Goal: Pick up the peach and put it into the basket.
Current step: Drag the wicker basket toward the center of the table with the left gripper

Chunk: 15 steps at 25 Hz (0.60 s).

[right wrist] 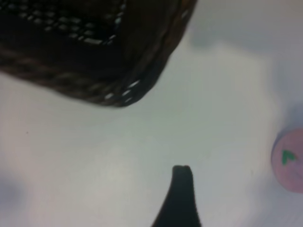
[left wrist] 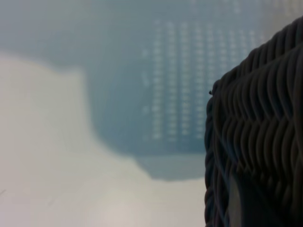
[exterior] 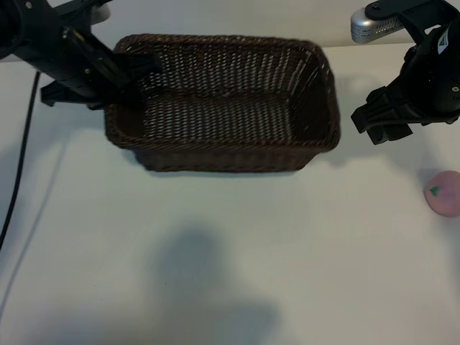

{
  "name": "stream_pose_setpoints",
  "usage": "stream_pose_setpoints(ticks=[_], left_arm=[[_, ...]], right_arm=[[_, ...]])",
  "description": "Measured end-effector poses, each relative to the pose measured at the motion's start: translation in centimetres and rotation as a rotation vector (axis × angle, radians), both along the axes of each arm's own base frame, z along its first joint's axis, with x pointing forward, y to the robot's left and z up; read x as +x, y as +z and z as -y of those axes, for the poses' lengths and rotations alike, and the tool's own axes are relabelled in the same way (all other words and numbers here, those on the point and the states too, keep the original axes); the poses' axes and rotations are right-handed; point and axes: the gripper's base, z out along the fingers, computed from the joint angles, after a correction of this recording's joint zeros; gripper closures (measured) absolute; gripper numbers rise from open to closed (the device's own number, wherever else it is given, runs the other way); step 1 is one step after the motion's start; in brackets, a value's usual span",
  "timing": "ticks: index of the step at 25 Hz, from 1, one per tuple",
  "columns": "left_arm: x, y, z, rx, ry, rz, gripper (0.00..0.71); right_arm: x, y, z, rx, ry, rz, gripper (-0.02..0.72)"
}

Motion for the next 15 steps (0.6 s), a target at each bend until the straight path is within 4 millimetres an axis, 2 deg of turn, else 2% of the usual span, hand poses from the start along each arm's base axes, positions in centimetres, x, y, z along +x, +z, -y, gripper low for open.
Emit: stream_pose_setpoints(ticks=[9,15], left_arm=[[1.5,-2.6,2.5,-0.087,-0.015,0.033,0.553],[2.0,-5.5,3.4,-0.077,-0.024,-0.016,0.553]], right_arm=[[0.0,0.0,0.0,0.0,0.0,0.0,0.108],[0.0,0.0,0.0,0.0,0.0,0.0,0.108]])
